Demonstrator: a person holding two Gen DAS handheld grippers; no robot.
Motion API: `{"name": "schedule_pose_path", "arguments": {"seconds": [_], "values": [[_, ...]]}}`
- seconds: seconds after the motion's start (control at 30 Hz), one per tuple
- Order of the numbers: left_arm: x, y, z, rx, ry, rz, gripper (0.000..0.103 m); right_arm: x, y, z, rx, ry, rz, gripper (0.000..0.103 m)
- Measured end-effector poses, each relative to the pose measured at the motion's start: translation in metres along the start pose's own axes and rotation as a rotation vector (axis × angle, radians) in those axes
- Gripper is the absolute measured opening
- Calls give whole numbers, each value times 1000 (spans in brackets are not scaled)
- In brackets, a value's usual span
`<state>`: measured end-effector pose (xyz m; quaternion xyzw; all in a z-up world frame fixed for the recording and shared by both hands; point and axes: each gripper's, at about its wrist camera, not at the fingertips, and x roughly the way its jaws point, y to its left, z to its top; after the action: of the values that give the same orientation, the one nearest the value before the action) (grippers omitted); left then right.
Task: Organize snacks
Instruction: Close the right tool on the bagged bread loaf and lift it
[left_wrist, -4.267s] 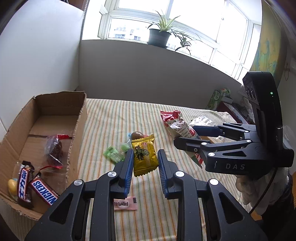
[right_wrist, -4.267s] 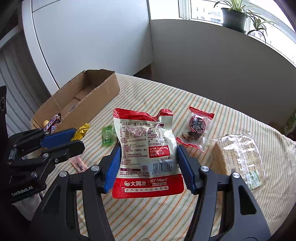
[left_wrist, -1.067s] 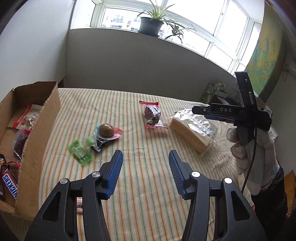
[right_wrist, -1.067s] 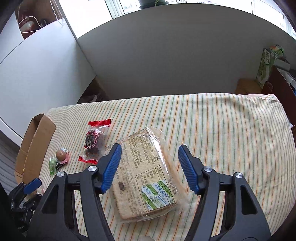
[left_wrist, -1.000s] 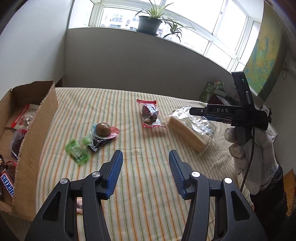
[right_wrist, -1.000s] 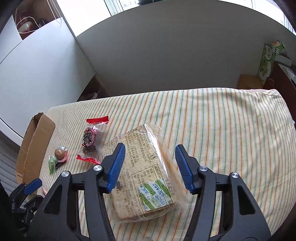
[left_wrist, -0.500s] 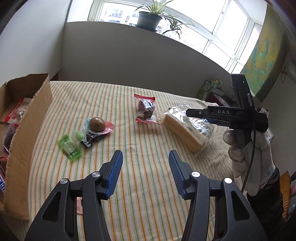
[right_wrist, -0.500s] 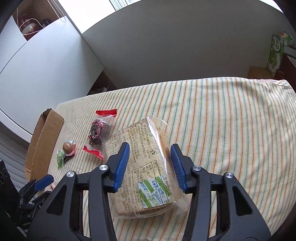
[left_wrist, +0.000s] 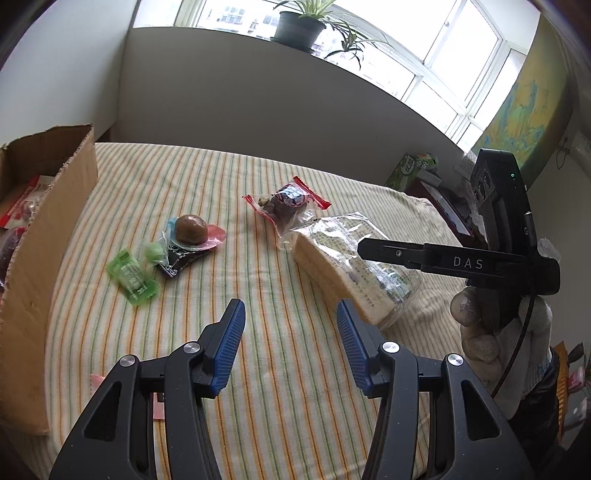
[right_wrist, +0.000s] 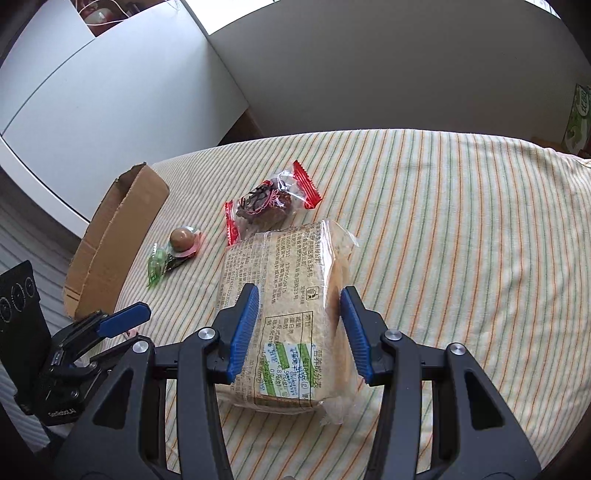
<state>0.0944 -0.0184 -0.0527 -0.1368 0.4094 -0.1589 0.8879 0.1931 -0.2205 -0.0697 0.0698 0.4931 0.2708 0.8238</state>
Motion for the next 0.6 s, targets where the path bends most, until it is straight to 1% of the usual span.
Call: {"name": "schedule_pose_path", "arguments": {"seconds": [0.07,0.13,0.23,0.33,0.4,0.53,0.6], "values": [[2,1,0,-7,15,-20,51,1,8,-4,-4,4,4,48],[5,-2,-2,6,24,-23,51,2,16,-8,-18,10,12,48],[10,-5,-8,23,54,-33,51,4,29,-16,-37,20,31,48],[12,-3,-15,16,73,-55,51,5,39,-21,-58,26,44,48],[9,-1,-16,13,72,-62,51,5,41,-24,-59,34,62,49],[5,5,-20,-14,80,-84,51,0,37,-30,-58,35,67,49],[5,4,-22,-26,89,-110,51,-4,34,-34,-58,38,75,49]]}}
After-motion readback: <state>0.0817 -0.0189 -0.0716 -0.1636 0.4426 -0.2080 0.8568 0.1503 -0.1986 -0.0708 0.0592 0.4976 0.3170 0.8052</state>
